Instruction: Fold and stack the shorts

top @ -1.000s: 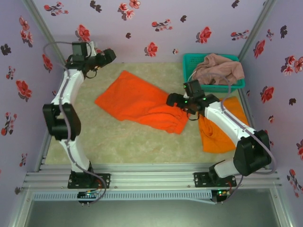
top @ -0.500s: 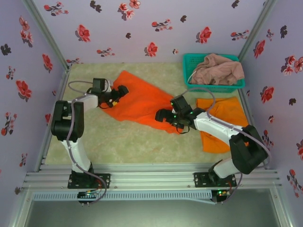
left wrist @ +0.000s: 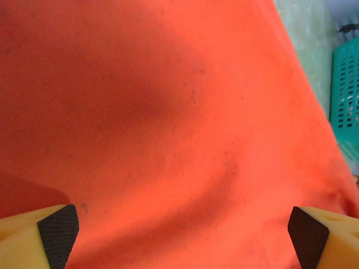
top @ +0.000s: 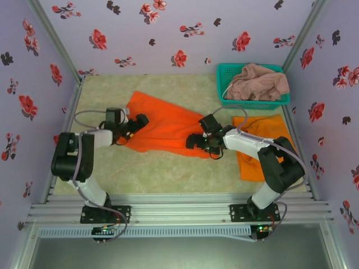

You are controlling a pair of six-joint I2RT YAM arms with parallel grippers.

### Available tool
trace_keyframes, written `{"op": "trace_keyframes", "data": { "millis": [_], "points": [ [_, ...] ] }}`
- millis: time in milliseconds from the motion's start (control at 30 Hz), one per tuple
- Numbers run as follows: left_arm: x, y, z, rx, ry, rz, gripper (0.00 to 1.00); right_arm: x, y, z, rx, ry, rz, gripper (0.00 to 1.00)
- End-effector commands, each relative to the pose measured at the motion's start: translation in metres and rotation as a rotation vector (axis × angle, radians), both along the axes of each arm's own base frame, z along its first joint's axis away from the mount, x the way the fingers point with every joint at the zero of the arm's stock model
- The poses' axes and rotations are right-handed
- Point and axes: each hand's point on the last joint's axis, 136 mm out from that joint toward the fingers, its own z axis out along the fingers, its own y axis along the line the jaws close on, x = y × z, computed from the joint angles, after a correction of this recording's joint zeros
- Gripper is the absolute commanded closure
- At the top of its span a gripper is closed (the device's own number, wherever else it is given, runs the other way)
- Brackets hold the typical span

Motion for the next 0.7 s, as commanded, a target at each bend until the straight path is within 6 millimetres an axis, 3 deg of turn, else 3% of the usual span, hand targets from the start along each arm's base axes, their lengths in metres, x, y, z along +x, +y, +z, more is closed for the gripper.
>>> {"op": "trace_keyframes", "data": {
  "millis": [0, 100, 200, 300, 367, 467, 533, 667],
  "points": [
    [-0.042, 0.021, -0.025, 0.055, 0.075, 0.081, 0.01, -0.019, -0.038, -0.016, -0.133, 0.102, 0.055, 0.01],
    [-0.075, 0.025, -0.025, 0.039, 0.069, 0.106, 0.01, -0.020, -0.041, -0.002, -0.134, 0.071, 0.108, 0.01],
    [-0.091, 0.028, -0.002, 0.022, 0.014, 0.118, 0.01, -0.014, -0.037, 0.027, -0.095, -0.034, 0.124, 0.01],
    [-0.090, 0.032, 0.047, 0.042, -0.118, 0.111, 0.01, -0.005, -0.040, 0.069, -0.084, -0.190, 0.112, 0.01],
    [-0.088, 0.036, 0.079, 0.077, -0.211, 0.104, 0.00, 0.002, -0.053, 0.098, -0.102, -0.309, 0.047, 0.01],
    [-0.087, 0.038, 0.111, 0.091, -0.304, 0.099, 0.01, 0.007, -0.079, 0.125, -0.143, -0.426, -0.072, 0.01],
    [-0.088, 0.036, 0.121, 0.074, -0.329, 0.093, 0.01, 0.008, -0.094, 0.127, -0.148, -0.441, -0.132, 0.01],
    [-0.092, 0.024, 0.135, -0.004, -0.370, 0.044, 0.01, 0.010, -0.103, 0.106, -0.114, -0.335, -0.119, 0.04]
  ]
}}
